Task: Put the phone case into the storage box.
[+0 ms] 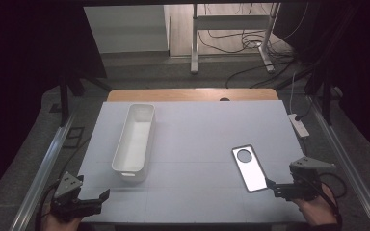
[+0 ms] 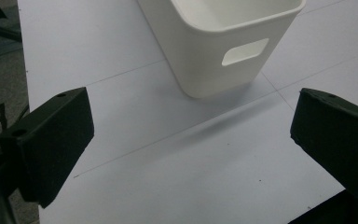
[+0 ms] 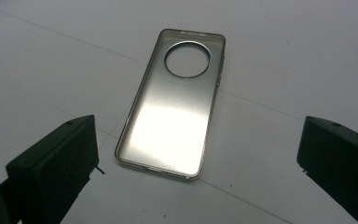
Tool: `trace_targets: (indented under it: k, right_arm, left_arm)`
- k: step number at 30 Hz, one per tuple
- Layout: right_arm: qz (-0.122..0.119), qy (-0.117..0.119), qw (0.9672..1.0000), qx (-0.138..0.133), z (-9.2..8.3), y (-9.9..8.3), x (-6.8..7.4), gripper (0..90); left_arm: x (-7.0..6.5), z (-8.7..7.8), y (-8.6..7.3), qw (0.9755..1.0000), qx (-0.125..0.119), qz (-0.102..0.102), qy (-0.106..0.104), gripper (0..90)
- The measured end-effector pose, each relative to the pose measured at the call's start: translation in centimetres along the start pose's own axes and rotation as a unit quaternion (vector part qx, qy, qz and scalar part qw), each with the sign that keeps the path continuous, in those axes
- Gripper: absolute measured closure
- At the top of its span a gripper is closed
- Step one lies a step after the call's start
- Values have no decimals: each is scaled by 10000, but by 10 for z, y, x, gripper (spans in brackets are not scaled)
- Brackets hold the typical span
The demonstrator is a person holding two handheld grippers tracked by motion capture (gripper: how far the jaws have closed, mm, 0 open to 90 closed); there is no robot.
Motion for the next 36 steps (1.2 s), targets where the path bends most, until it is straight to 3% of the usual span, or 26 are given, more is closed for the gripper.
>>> trace_targets:
  k: [36]
  right_arm:
    - [-43,-147,9998,161,30,26,-16,0]
  left_arm:
    - [1,0,0,10000,-3,-35,-4,4]
Point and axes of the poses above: each handheld gripper's, and its own axes: z roughly forward along the jaws, y roughly out of its top, x roughly to its left, the point moved 4 cm from there along z, roughly forward along the jaws, and after that the axes turned 1 degree about -x, right-handed, at the moved point
